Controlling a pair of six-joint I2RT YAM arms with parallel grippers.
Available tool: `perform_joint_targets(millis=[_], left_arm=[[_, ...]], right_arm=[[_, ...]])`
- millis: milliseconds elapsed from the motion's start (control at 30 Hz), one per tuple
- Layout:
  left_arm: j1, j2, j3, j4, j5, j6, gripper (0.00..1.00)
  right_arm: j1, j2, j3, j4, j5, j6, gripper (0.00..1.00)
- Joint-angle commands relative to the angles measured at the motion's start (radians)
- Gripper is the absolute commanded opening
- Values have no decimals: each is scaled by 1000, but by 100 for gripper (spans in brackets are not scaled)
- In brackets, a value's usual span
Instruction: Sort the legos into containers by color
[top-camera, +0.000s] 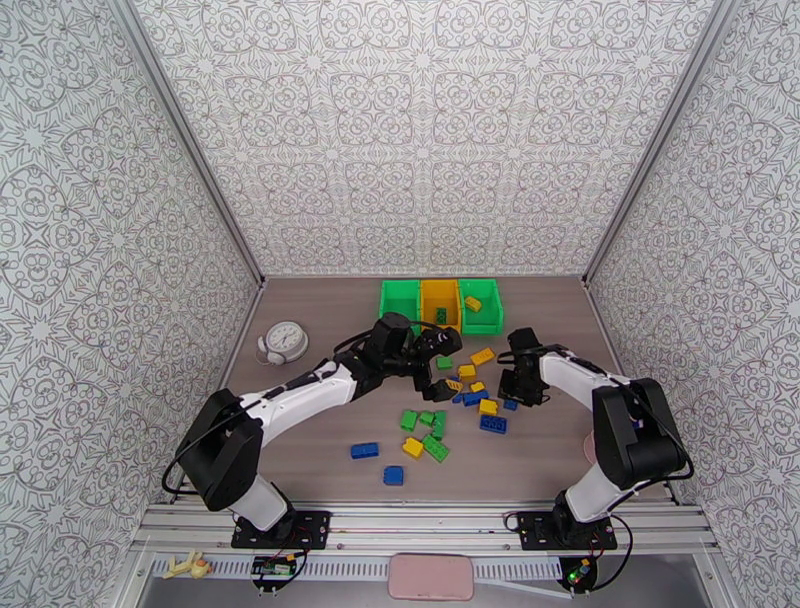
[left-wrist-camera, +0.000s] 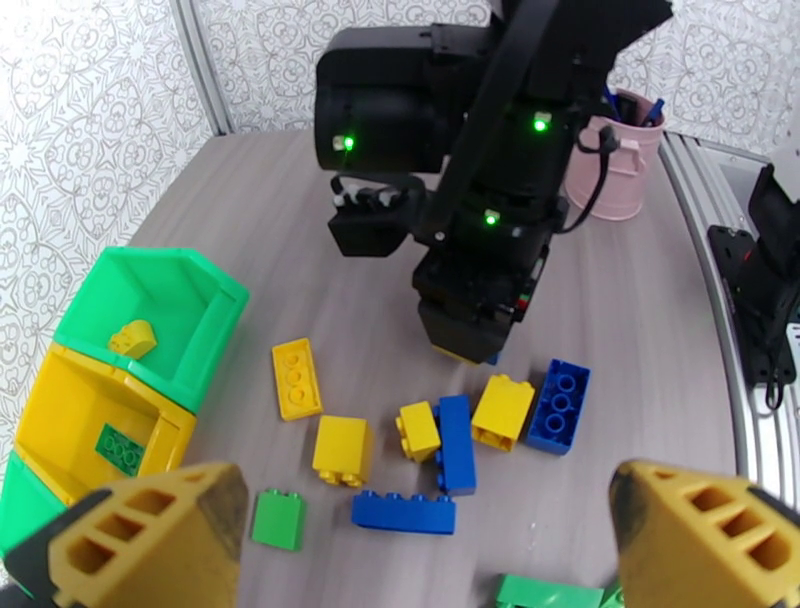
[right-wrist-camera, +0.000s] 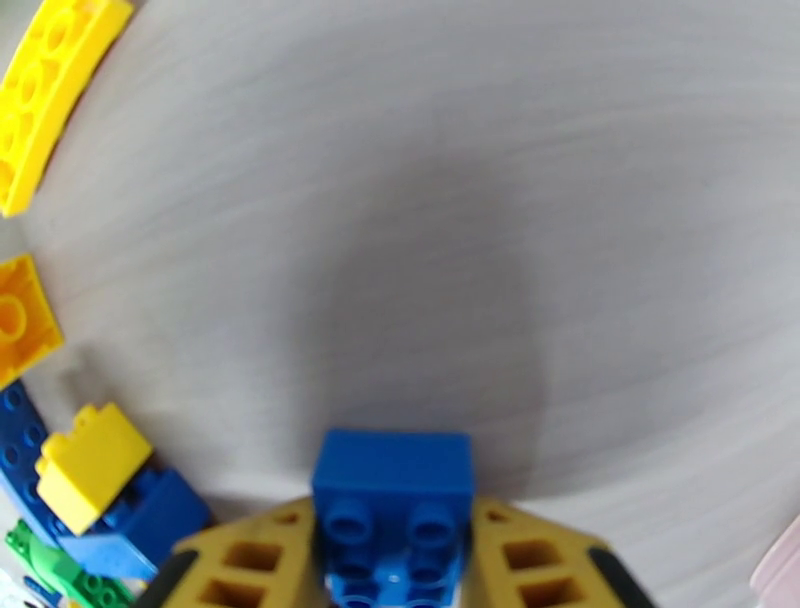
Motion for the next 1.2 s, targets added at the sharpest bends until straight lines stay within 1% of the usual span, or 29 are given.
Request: perform_joint_targets(millis=[0,133,267,500,667,900,1167], left_arm=[[-7,-29,-20,36,-18,-24,100],[4,-42,-38,67,-31,-61,100],[16,-69,-59,66,-50,-69,100],[63,-212,-178,54,-148,-165,100],[72,-325,-252,-15,-216,-183,100],[78,-443,-325,-37,-368,-277,100],[90,-506,-366,-48,-421,-333,100]], right_arm=[[-8,-44,5,5,6,-18,34],[-8,-89,16,60,-65,-86,34],[1,-118,53,122,-133,-150,33],[85,-73,210,216,-152,-269,33],[155,37,366,294,-184,-312,30],[238,226,620,333,-197,-318,29],[292,419,847,397,-184,-298,29]])
